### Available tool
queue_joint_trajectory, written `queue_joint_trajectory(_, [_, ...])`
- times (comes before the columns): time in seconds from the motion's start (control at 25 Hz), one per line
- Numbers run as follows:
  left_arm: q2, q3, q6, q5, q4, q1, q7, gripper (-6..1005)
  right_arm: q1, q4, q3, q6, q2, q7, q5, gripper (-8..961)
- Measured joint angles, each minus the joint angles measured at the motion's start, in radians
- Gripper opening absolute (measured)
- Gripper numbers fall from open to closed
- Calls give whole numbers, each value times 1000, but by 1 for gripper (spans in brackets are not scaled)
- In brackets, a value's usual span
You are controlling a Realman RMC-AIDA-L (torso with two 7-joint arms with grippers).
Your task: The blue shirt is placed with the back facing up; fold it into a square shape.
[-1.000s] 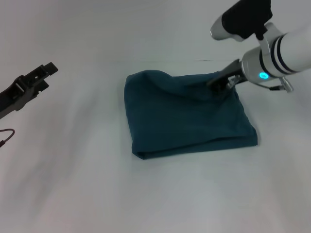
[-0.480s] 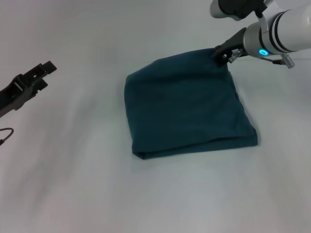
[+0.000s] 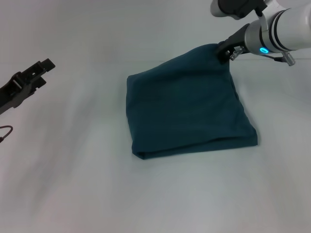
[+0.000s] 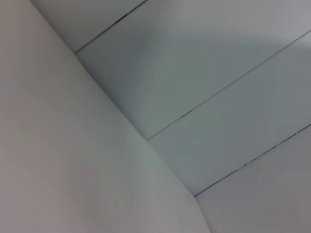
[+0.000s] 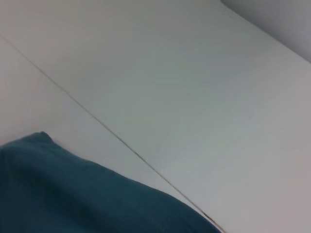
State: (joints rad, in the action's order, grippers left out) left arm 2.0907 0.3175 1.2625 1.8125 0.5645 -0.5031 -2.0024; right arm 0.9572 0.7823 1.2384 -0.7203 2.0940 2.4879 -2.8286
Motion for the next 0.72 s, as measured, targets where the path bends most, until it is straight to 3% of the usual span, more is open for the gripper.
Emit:
queue_joint_trajectory(0.32, [0, 0, -3, -1, 0, 1, 0, 796, 12, -37, -4, 14, -6, 84, -81, 12])
queue_joint_trajectory(0.64, [0, 0, -1, -1, 0, -1, -1, 796, 13, -52, -23, 24, -8, 106, -101, 174])
queue_joint_trajectory(0.72, [0, 0, 0, -1, 0, 2, -3, 796, 14, -52, -72, 19, -11, 107, -100, 214])
